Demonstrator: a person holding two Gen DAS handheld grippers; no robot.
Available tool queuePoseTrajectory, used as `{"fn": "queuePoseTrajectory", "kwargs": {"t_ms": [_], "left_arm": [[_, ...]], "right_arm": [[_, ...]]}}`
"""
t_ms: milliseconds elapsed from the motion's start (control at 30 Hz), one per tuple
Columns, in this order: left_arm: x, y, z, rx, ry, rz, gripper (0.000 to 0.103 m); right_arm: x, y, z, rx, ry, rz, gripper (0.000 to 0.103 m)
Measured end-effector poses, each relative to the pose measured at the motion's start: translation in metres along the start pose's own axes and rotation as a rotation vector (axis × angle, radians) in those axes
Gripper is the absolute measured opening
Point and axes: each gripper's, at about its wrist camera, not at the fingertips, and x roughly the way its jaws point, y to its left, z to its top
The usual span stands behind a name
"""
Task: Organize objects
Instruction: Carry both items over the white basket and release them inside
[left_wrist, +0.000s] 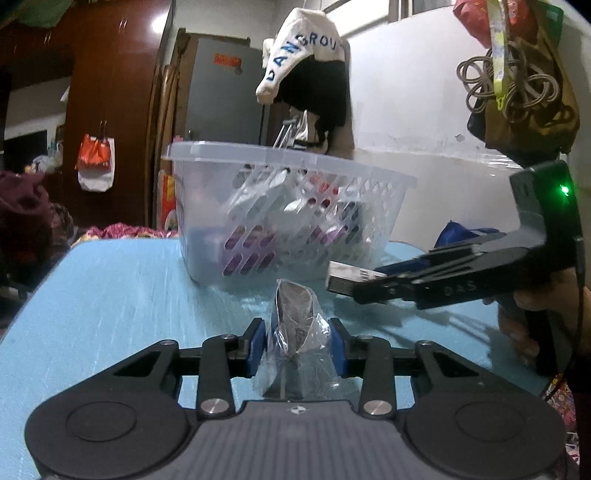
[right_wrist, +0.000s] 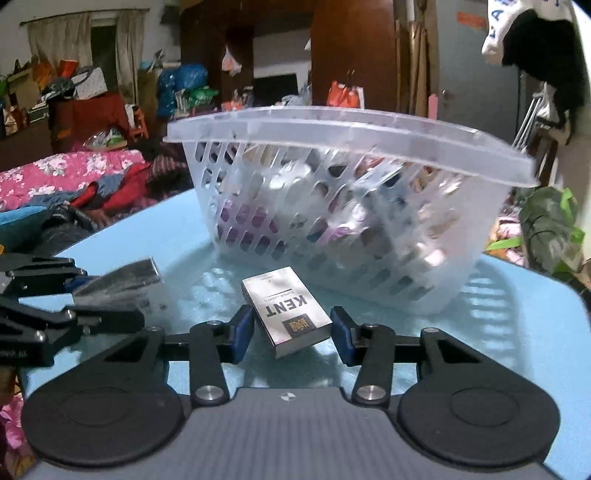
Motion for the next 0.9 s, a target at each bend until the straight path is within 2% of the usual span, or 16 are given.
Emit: {"fn": "queuePoseTrajectory", "kwargs": {"t_ms": [100,233,333,367,433,567,667,700,767,833,900], "left_arm": [[-0.005,0.0,0.001,-0.006,-0.029,-0.007,0.04],[-0.021,-0.001,0.017,-0.019,-0.093,-0.033,0.04],[-0.029,-0.002,0.056,-0.02,-0.151,-0.052,0.04],[-0.027,-0.002,0.072,-0.025,-0.163,-0.055,0.04],[-0.017,-0.001,0.106,-0.028,-0.181,-0.036,0.04],[0.018,0.003,0.16,-0.05,-0.176,0.04,0.04],[0.048,0.004,0.174,-0.035,-0.138,0.095,0.042],[0.058,0.005,0.174,-0.035,-0.126,0.12,0.046],[0.074,0.01,0.172,-0.048,-0.095,0.15,0.081],[0.078,0.016,0.166,-0.069,-0.085,0.154,0.085],[0.073,0.021,0.162,-0.079,-0.098,0.138,0.086]], "right_arm": [[-0.015,-0.004,-0.003,0.019,-0.044,0.004,0.049],[-0.052,-0.005,0.002,0.06,-0.165,0.036,0.049],[-0.083,-0.009,0.022,0.097,-0.301,0.031,0.049],[-0.093,-0.012,0.033,0.114,-0.356,0.006,0.049],[-0.101,-0.018,0.06,0.131,-0.411,-0.038,0.049],[-0.083,-0.031,0.105,0.132,-0.4,-0.157,0.049],[-0.055,-0.038,0.121,0.116,-0.339,-0.202,0.05],[-0.045,-0.039,0.123,0.102,-0.325,-0.211,0.051],[-0.028,-0.039,0.125,0.064,-0.312,-0.236,0.062],[-0.027,-0.035,0.119,0.064,-0.325,-0.284,0.097],[-0.037,-0.035,0.111,0.067,-0.356,-0.264,0.1]]}}
